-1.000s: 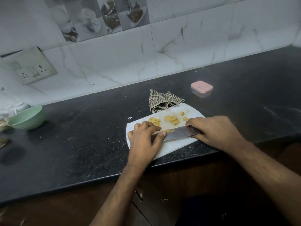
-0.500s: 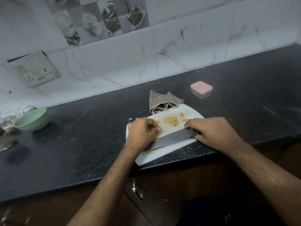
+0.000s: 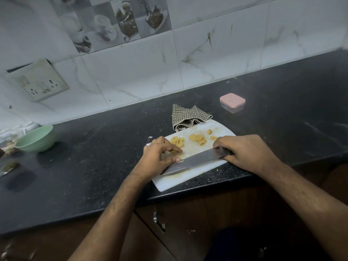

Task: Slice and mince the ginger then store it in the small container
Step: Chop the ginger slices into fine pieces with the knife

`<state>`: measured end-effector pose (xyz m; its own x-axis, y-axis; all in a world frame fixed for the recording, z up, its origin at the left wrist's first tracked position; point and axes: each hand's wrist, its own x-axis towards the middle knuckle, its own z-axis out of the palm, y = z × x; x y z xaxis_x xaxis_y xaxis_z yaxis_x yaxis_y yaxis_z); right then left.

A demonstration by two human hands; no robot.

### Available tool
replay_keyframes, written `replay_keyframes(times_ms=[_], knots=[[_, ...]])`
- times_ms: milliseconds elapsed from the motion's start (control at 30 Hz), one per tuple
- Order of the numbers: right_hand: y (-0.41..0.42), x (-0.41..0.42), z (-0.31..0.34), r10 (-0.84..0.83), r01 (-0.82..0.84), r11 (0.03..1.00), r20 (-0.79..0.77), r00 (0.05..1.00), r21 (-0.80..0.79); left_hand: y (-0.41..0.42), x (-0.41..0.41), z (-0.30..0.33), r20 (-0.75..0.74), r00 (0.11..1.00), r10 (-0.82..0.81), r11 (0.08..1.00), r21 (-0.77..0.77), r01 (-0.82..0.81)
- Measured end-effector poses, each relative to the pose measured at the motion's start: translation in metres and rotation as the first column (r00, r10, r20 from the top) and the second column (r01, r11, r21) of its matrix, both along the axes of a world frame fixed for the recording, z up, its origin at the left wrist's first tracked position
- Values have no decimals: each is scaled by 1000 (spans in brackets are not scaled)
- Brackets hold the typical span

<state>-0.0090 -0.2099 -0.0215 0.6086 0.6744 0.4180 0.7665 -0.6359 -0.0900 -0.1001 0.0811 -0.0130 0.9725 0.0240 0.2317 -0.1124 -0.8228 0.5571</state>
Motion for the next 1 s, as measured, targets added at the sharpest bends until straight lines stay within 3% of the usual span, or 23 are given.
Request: replay_keyframes(times_ms=[200,333,433,567,667,800,1000], knots=[[3,-3,3,4,-4,1000,-28,1000,-9,3,10,3,6,999,-44,999,29,44],[3,-2,3,6,-7,1000,-42,999,-17,1,21,10,-21,998,-54,978,200,57],[2,-2,3,-1,0,1000,-42,999,-26,3,28,12,74,997,-18,957,291,-4],[3,-3,5,-4,2,999,-49,999,-40,6,32,15,166,984,59,969,226,-97],[3,-3,5,0,-2,999,-47,999,-39,8,28,13,158,987,-5,988,153,-19],[1,-1,6,7,-9,999,-57,998,-31,1,22,7,7,984,-177,976,131,175],[3,-5,7,22,-24,999,-67,998,-22,-4,27,6,-71,981,-182,974,120,190]])
